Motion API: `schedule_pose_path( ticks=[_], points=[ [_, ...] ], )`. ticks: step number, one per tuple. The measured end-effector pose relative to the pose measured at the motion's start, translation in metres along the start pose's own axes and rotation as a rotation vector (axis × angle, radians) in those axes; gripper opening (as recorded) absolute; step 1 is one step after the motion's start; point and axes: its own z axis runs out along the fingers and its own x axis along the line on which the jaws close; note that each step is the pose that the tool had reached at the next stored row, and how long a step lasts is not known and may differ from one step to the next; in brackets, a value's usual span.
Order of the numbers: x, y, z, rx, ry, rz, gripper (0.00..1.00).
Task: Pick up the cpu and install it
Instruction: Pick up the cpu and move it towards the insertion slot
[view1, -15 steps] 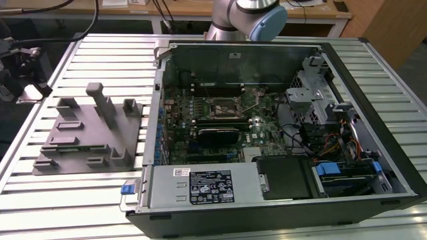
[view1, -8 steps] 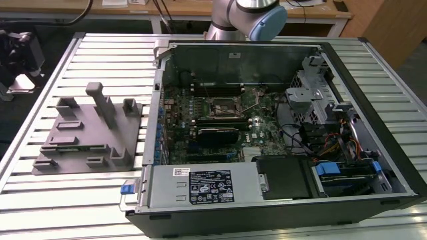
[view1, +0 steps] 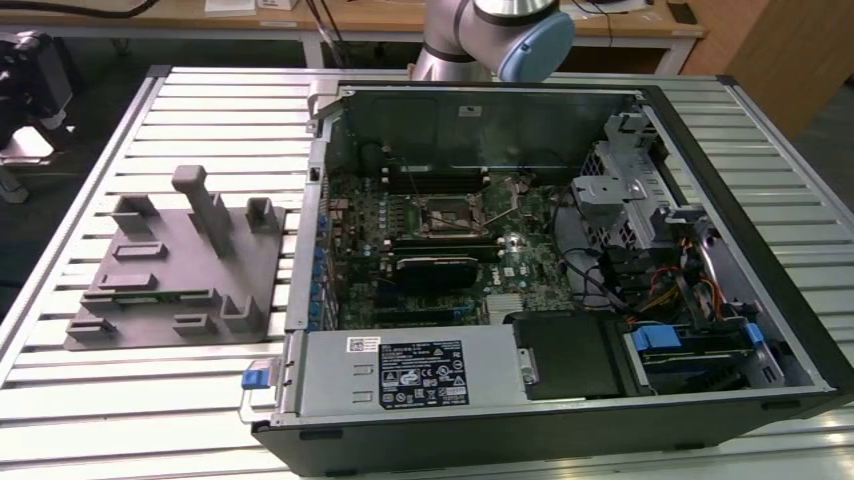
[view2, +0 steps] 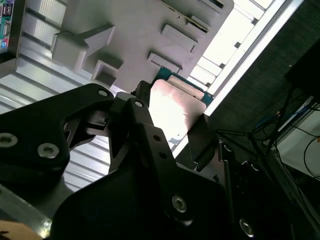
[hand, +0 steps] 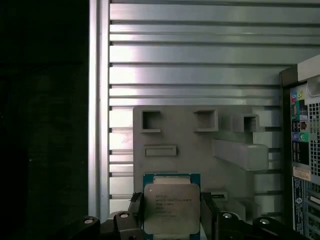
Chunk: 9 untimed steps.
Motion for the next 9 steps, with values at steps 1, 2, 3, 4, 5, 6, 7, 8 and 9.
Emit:
schedule_pose_path(
  ticks=[1,2,3,4,5,6,7,8,9],
  points=[
    [-0.0001,0.0001,-0.0026,0.0000,-0.0004,0.000,0.54],
    [-0.0002,0.0002,-0.0043,0.0001,-0.0007,0.000,0.54],
    [-0.0002,0.0002,-0.0047,-0.0001,-0.0009,0.000,0.54],
    [-0.0002,0.0002,-0.0047,-0.0001,-0.0009,0.000,0.54],
    [-0.0002,0.0002,-0.0047,-0.0001,-0.0010,0.000,0.54],
    [-0.0002,0.0002,-0.0047,-0.0001,-0.0009,0.000,0.54],
    [-0.0002,0.0002,-0.0048,0.0000,-0.0009,0.000,0.54],
    [-0.0004,0.0003,-0.0049,0.0000,-0.0008,0.000,0.54],
    [-0.0010,0.0003,-0.0050,0.0002,-0.0005,0.000,0.54]
  ],
)
